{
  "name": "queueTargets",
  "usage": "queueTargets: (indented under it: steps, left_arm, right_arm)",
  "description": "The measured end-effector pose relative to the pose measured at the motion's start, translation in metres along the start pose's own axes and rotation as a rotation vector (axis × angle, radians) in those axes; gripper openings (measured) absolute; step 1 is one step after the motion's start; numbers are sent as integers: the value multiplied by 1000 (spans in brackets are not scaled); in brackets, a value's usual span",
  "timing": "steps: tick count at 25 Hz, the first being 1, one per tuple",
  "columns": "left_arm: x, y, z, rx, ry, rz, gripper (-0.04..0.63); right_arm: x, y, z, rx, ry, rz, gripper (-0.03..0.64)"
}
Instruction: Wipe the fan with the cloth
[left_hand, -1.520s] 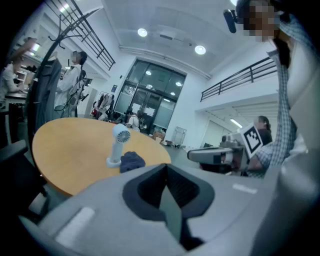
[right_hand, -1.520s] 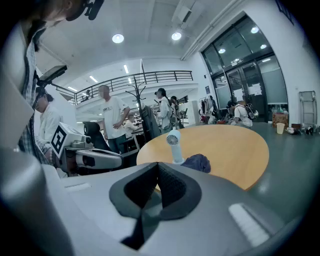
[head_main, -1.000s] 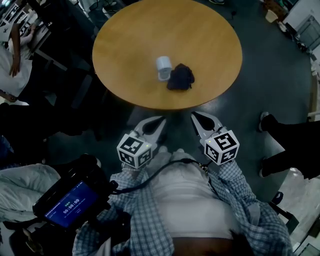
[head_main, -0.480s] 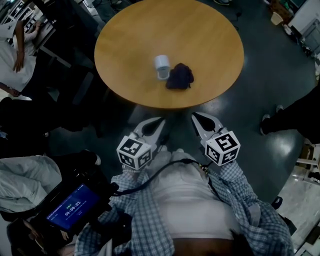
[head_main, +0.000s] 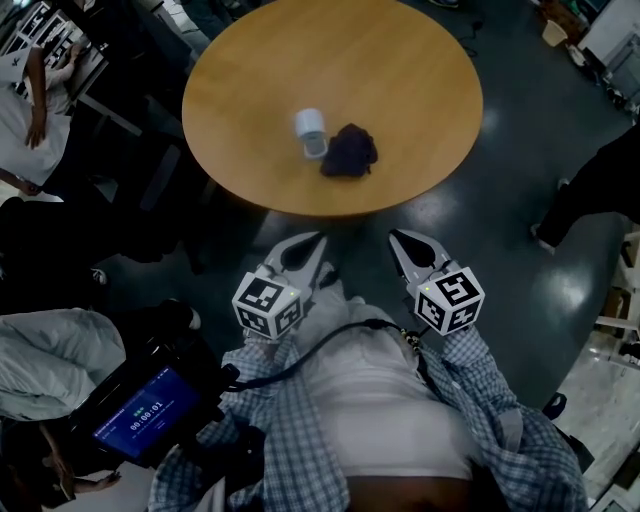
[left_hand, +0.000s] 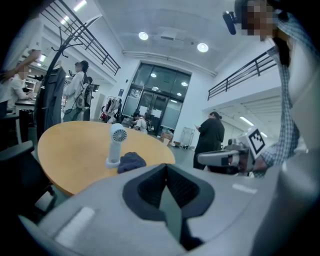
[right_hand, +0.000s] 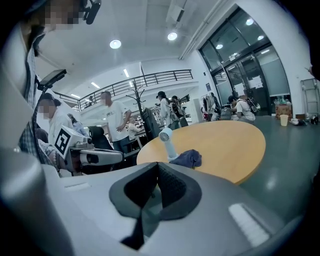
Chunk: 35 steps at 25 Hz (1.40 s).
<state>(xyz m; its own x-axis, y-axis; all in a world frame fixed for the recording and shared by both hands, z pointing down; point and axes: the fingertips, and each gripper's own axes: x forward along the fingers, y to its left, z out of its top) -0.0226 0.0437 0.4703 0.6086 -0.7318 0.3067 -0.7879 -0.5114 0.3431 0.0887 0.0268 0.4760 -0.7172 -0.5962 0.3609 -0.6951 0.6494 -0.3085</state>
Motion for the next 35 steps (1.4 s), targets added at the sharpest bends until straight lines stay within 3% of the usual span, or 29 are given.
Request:
queueTargets:
  steps: [4,9,13,15,20,24,30,35]
  left_arm:
    - [12,13,8,67,11,0,0]
    - [39,80,33,107,10,9,0]
    - [55,80,44,156,42,-2,-1]
    - [62,85,42,194,70,-21,23]
    - [86,160,22,281,166,-77,103]
    - [110,177,5,353,253,-145,137]
    - [144,169,-9,413,304,-256,179]
    - [94,68,-30,403,267,-219,184]
  right_arm:
    - [6,-17,16,50,-64,-45,3]
    - [67,-31,41,29,-61,-67,3]
    - [70,-41,60,16,-58,-57,3]
    - [76,-48,69,4,-53,-70,3]
    - [144,-56,85,-5,9,-98,3]
    - [162,-66,79,-3,77,-135,3]
    - [165,-84,63,29,157,-179,3]
    - [63,-51,24,-1,219,-144,3]
